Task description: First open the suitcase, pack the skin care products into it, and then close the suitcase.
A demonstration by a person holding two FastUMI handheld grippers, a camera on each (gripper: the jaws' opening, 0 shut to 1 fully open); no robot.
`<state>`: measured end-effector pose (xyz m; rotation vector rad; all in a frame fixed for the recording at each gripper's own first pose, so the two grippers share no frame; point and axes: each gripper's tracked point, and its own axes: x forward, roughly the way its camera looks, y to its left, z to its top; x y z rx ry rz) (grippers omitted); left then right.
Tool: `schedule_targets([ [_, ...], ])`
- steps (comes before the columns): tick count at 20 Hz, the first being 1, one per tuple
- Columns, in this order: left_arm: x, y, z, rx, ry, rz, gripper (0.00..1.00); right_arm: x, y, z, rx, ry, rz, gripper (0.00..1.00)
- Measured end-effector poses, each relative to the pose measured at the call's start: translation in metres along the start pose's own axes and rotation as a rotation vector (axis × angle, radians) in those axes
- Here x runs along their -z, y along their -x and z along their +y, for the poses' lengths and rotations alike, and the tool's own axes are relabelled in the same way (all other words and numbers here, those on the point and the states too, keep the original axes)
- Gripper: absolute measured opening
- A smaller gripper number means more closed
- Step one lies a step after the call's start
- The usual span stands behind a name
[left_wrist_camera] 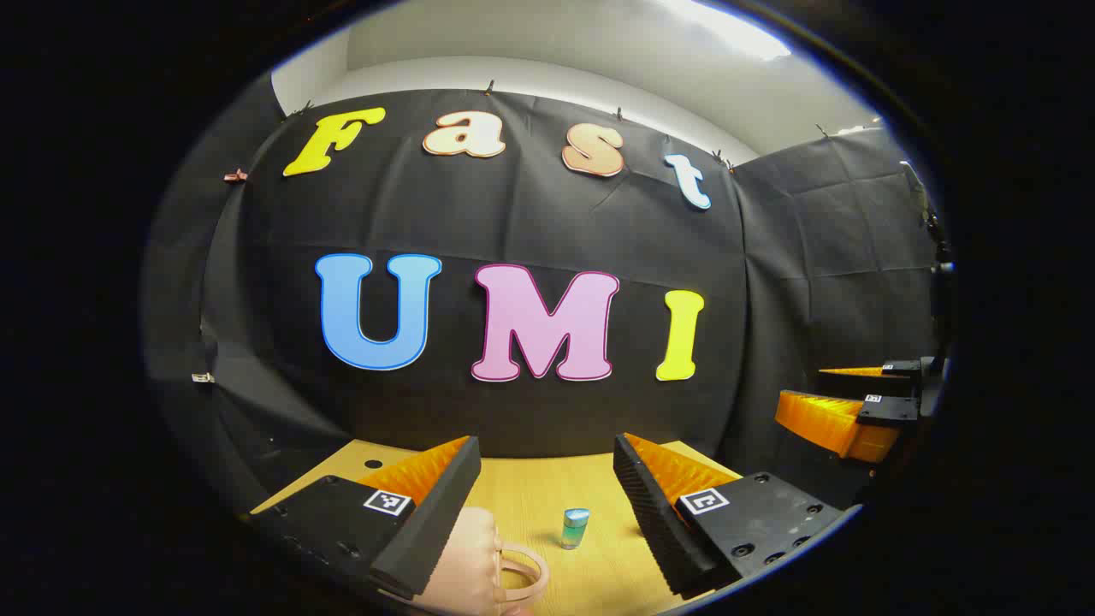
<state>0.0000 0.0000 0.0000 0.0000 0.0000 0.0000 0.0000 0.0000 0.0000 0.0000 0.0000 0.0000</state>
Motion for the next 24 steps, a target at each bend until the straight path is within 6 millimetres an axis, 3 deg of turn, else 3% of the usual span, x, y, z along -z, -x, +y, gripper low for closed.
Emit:
schedule_targets([
  [7, 0.027, 0.003, 0.003, 0.004, -0.015, 0.045, 0.98, 0.002, 0.002, 0.006, -0.007, 0.017, -0.008, 0.96],
  [12, 0.026, 0.006, 0.003, 0.013, -0.030, 0.044, 0.98, 0.001, 0.002, 0.011, -0.010, 0.025, -0.014, 0.96],
  [20, 0.039, 0.007, -0.009, 0.059, -0.044, 0.073, 0.98, -0.001, 0.000, 0.013, -0.007, 0.028, -0.021, 0.96],
  [24, 0.060, 0.001, -0.018, 0.091, -0.018, 0.131, 0.98, 0.003, 0.001, 0.009, 0.003, 0.020, -0.015, 0.96],
])
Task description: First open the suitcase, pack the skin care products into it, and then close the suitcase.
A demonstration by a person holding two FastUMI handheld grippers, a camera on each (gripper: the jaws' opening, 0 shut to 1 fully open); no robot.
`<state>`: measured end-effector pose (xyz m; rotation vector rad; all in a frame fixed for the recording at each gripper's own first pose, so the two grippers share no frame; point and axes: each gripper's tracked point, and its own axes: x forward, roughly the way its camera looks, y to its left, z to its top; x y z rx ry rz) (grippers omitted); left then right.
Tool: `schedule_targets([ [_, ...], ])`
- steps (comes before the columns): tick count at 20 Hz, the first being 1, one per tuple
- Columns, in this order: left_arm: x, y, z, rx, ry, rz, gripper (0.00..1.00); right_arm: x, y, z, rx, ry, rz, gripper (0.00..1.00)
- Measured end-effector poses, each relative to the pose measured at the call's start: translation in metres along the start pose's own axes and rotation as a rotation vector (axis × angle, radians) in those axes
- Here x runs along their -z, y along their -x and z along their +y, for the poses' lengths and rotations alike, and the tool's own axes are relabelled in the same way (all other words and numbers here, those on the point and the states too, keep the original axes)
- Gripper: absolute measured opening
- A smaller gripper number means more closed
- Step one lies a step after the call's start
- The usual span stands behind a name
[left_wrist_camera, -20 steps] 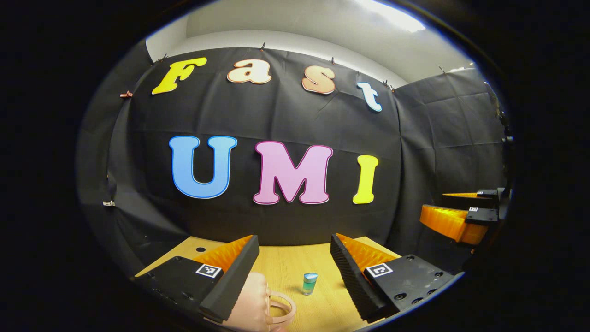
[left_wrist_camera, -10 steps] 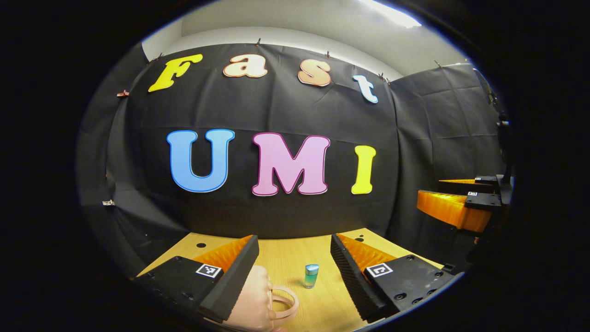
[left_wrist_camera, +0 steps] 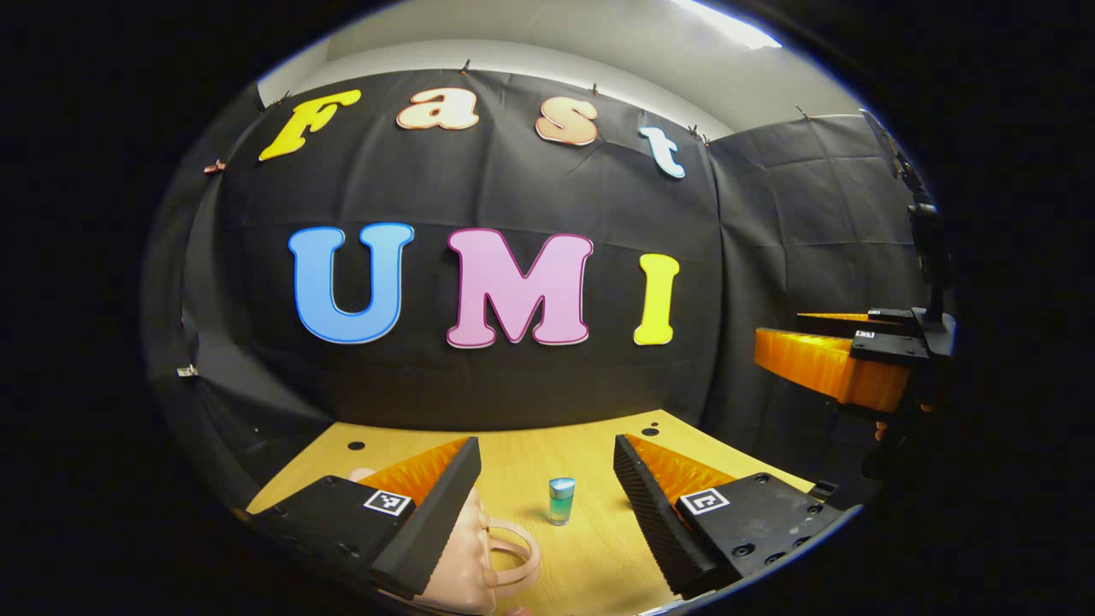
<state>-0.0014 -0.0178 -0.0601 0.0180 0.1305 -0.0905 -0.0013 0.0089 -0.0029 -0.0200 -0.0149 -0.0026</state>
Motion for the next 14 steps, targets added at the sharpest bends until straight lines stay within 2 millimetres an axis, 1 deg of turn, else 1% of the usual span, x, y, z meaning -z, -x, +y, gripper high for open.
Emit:
schedule_targets([
  [2, 0.028, -0.008, -0.009, 0.034, 0.028, 0.092, 0.98, 0.004, 0.001, -0.005, 0.002, 0.002, -0.002, 0.96],
  [4, 0.064, -0.019, -0.008, 0.042, 0.061, 0.208, 0.98, 0.013, 0.001, -0.013, 0.008, 0.001, 0.003, 0.96],
  [6, 0.100, -0.024, -0.002, 0.015, 0.093, 0.346, 0.99, 0.027, 0.000, -0.020, 0.002, -0.019, 0.028, 0.95],
  [7, 0.119, -0.031, -0.003, 0.014, 0.111, 0.399, 0.98, 0.032, 0.000, -0.027, 0.005, -0.025, 0.029, 0.94],
  [8, 0.135, -0.039, -0.004, 0.015, 0.116, 0.450, 0.99, 0.038, -0.002, -0.036, 0.013, -0.026, 0.034, 0.96],
  [10, 0.164, -0.049, 0.001, -0.016, 0.088, 0.553, 0.98, 0.060, -0.006, -0.049, 0.014, -0.050, 0.069, 0.96],
  [11, 0.179, -0.054, 0.004, -0.035, 0.075, 0.600, 0.99, 0.072, -0.009, -0.051, -0.004, -0.069, 0.093, 0.96],
  [12, 0.193, -0.062, 0.008, -0.061, 0.070, 0.644, 0.99, 0.081, -0.013, -0.053, -0.023, -0.083, 0.108, 0.94],
  [13, 0.207, -0.071, 0.009, -0.081, 0.080, 0.690, 0.99, 0.088, -0.018, -0.059, -0.039, -0.090, 0.118, 0.96],
  [14, 0.223, -0.078, 0.010, -0.107, 0.101, 0.744, 0.99, 0.095, -0.023, -0.065, -0.050, -0.094, 0.126, 0.96],
])
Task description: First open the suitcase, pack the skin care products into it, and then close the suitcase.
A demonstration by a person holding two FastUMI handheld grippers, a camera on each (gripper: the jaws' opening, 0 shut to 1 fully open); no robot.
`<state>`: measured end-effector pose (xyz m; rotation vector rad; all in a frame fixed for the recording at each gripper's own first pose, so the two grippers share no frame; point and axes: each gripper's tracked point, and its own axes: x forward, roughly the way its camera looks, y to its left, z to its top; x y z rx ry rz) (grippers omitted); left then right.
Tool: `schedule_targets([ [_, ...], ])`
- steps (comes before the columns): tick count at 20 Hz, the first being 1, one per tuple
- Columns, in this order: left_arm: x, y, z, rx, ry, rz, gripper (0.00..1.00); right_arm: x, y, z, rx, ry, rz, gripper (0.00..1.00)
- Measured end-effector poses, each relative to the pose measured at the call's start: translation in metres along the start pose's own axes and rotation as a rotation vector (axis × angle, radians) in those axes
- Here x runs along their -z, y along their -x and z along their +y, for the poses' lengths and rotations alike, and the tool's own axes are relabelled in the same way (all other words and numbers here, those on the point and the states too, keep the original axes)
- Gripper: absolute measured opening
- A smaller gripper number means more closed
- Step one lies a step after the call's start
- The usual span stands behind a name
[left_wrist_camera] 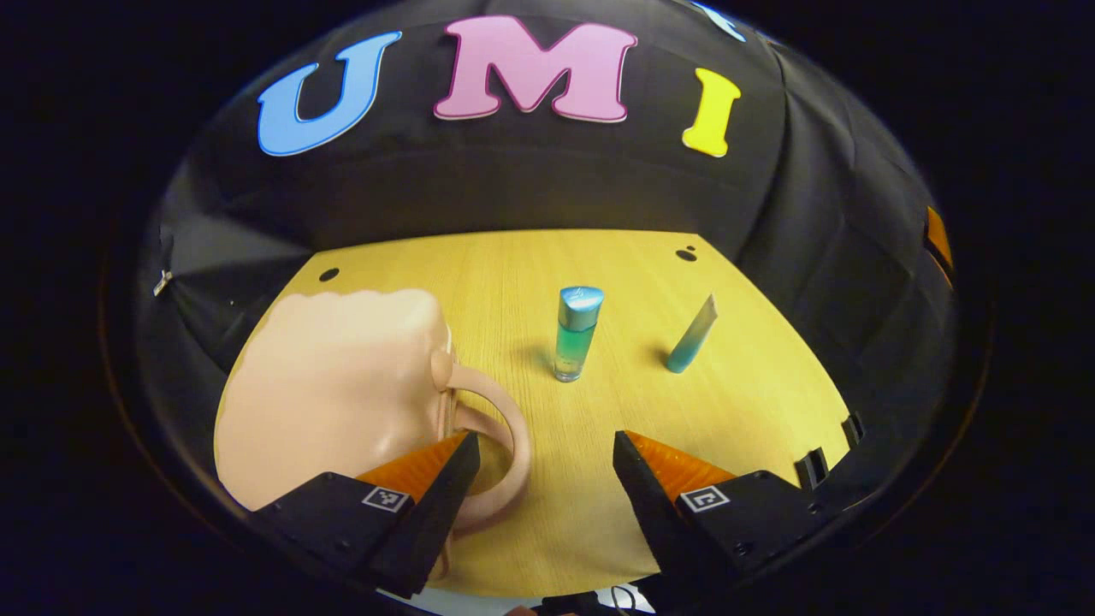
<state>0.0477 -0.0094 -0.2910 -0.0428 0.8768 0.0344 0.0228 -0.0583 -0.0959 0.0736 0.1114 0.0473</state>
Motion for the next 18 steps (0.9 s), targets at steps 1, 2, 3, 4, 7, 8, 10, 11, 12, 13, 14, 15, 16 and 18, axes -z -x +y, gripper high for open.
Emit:
schedule_targets([
  [1, 0.007, -0.012, 0.003, -0.023, 0.029, 0.054, 0.99, 0.004, -0.005, -0.007, -0.009, -0.003, 0.009, 0.96],
  [2, 0.011, -0.021, 0.004, -0.035, 0.055, 0.081, 0.99, 0.006, -0.010, -0.013, -0.018, -0.008, 0.012, 0.96],
  [3, 0.010, -0.030, 0.003, -0.043, 0.065, 0.092, 0.99, 0.008, -0.014, -0.020, -0.023, -0.015, 0.013, 0.96],
  [4, 0.009, -0.036, 0.004, -0.046, 0.060, 0.108, 0.96, 0.010, -0.017, -0.027, -0.021, -0.021, 0.014, 0.96],
  [7, 0.016, -0.051, 0.021, -0.102, 0.048, 0.162, 0.68, 0.024, -0.027, -0.043, -0.025, -0.050, 0.051, 0.96],
  [8, 0.018, -0.056, 0.026, -0.106, 0.054, 0.179, 0.49, 0.029, -0.029, -0.048, -0.026, -0.059, 0.065, 0.96],
  [10, 0.017, -0.056, 0.022, -0.063, 0.053, 0.194, 0.20, 0.029, -0.035, -0.055, -0.030, -0.060, 0.071, 0.96],
  [11, 0.016, -0.054, 0.020, -0.046, 0.020, 0.195, 0.19, 0.030, -0.038, -0.057, -0.032, -0.056, 0.073, 0.96],
  [12, 0.011, -0.051, 0.020, -0.043, -0.009, 0.196, 0.14, 0.031, -0.041, -0.060, -0.035, -0.051, 0.076, 0.96],
  [13, 0.008, -0.047, 0.017, -0.039, -0.030, 0.198, 0.13, 0.031, -0.045, -0.061, -0.040, -0.049, 0.077, 0.96],
  [14, 0.004, -0.042, 0.016, -0.036, -0.033, 0.206, 0.12, 0.032, -0.048, -0.061, -0.047, -0.049, 0.077, 0.96],
  [15, -0.001, -0.035, 0.014, -0.033, -0.019, 0.208, 0.12, 0.032, -0.052, -0.060, -0.054, -0.049, 0.078, 0.96],
  [16, -0.008, -0.028, 0.013, -0.026, 0.001, 0.206, 0.10, 0.032, -0.056, -0.058, -0.063, -0.050, 0.077, 0.96],
  [18, -0.024, -0.010, 0.014, -0.013, 0.040, 0.196, 0.08, 0.033, -0.065, -0.053, -0.081, -0.052, 0.077, 0.96],
])
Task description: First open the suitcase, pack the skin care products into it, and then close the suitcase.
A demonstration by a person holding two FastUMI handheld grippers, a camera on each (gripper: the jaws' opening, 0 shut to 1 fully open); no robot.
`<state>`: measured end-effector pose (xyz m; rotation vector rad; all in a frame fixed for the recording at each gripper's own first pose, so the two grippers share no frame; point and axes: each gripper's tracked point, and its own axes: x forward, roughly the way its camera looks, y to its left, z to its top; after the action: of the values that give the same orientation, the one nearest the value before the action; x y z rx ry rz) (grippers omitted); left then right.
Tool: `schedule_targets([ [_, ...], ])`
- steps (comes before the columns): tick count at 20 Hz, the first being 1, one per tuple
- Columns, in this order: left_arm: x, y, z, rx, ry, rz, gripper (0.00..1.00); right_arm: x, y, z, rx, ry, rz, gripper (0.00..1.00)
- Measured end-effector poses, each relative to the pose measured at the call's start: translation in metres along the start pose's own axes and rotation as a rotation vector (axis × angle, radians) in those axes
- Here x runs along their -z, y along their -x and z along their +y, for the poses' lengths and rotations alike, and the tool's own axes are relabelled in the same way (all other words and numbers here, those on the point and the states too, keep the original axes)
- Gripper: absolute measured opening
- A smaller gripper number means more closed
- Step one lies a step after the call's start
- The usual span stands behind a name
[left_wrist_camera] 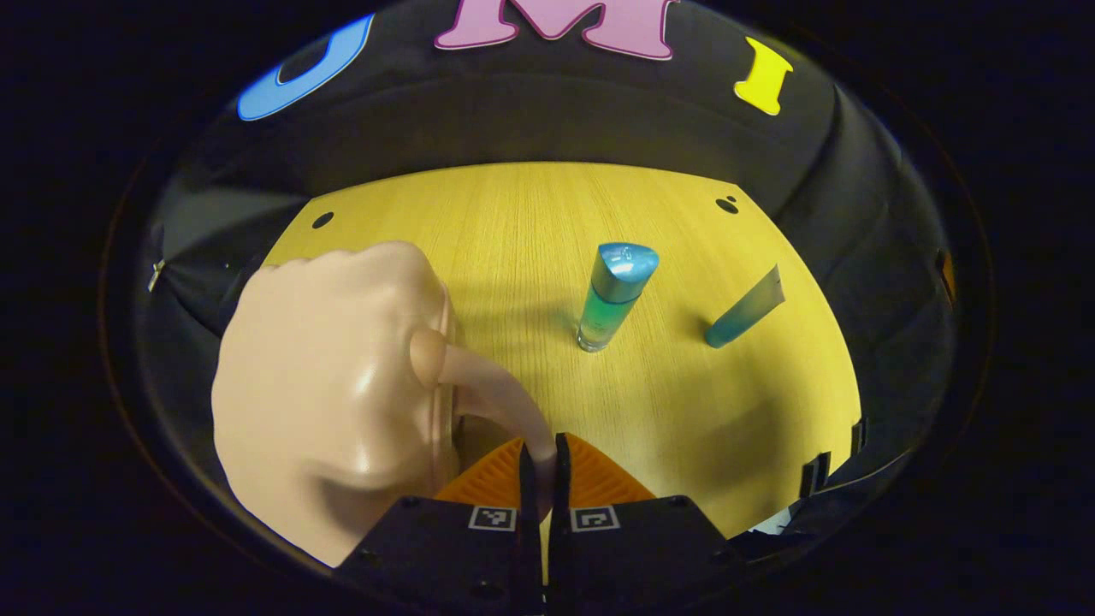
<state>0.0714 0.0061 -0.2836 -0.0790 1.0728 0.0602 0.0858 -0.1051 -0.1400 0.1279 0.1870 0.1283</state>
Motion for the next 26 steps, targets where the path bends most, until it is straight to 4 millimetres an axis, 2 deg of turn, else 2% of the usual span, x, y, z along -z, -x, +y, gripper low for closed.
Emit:
schedule_targets([
  [2, -0.020, 0.028, 0.004, 0.007, 0.025, -0.046, 0.07, 0.004, -0.012, 0.011, -0.034, -0.001, 0.011, 0.96],
  [4, -0.047, 0.067, 0.023, -0.011, 0.006, -0.107, 0.10, 0.001, -0.024, 0.022, -0.066, 0.001, 0.009, 0.97],
  [5, -0.061, 0.089, 0.036, -0.024, 0.004, -0.142, 0.07, -0.001, -0.031, 0.028, -0.080, 0.007, 0.007, 0.96],
  [7, -0.080, 0.126, 0.063, -0.028, 0.040, -0.184, 0.07, -0.010, -0.042, 0.040, -0.093, 0.031, -0.004, 0.96],
  [9, -0.091, 0.161, 0.103, -0.015, 0.104, -0.217, 0.07, -0.024, -0.049, 0.055, -0.091, 0.040, -0.032, 0.96],
  [10, -0.094, 0.175, 0.125, -0.008, 0.119, -0.233, 0.10, -0.029, -0.052, 0.063, -0.084, 0.041, -0.045, 0.96],
  [11, -0.094, 0.190, 0.153, -0.015, 0.122, -0.250, 0.06, -0.032, -0.055, 0.071, -0.071, 0.047, -0.049, 0.96],
  [13, -0.093, 0.211, 0.212, -0.071, 0.096, -0.285, 0.06, -0.038, -0.059, 0.087, -0.045, 0.048, -0.055, 0.96],
  [14, -0.088, 0.218, 0.238, -0.088, 0.072, -0.283, 0.02, -0.043, -0.061, 0.095, -0.032, 0.047, -0.062, 0.97],
  [15, -0.080, 0.225, 0.261, -0.096, 0.052, -0.267, 0.06, -0.046, -0.063, 0.104, -0.026, 0.046, -0.061, 0.96],
  [18, -0.071, 0.225, 0.335, -0.149, 0.031, -0.273, 0.06, -0.052, -0.067, 0.130, 0.003, 0.079, -0.057, 0.96],
  [19, -0.071, 0.219, 0.361, -0.163, 0.056, -0.277, 0.06, -0.054, -0.068, 0.139, 0.005, 0.093, -0.060, 0.92],
  [20, -0.069, 0.210, 0.384, -0.160, 0.074, -0.267, 0.06, -0.053, -0.069, 0.148, 0.007, 0.099, -0.055, 0.96],
  [21, -0.061, 0.201, 0.411, -0.171, 0.076, -0.241, 0.06, -0.051, -0.070, 0.156, 0.009, 0.097, -0.047, 0.96],
  [24, -0.041, 0.154, 0.498, -0.239, 0.054, -0.146, 0.06, -0.040, -0.076, 0.174, 0.014, 0.089, -0.001, 0.96],
  [26, -0.032, 0.118, 0.529, -0.211, 0.100, -0.122, 0.06, -0.035, -0.077, 0.177, 0.043, 0.107, 0.029, 0.96],
])
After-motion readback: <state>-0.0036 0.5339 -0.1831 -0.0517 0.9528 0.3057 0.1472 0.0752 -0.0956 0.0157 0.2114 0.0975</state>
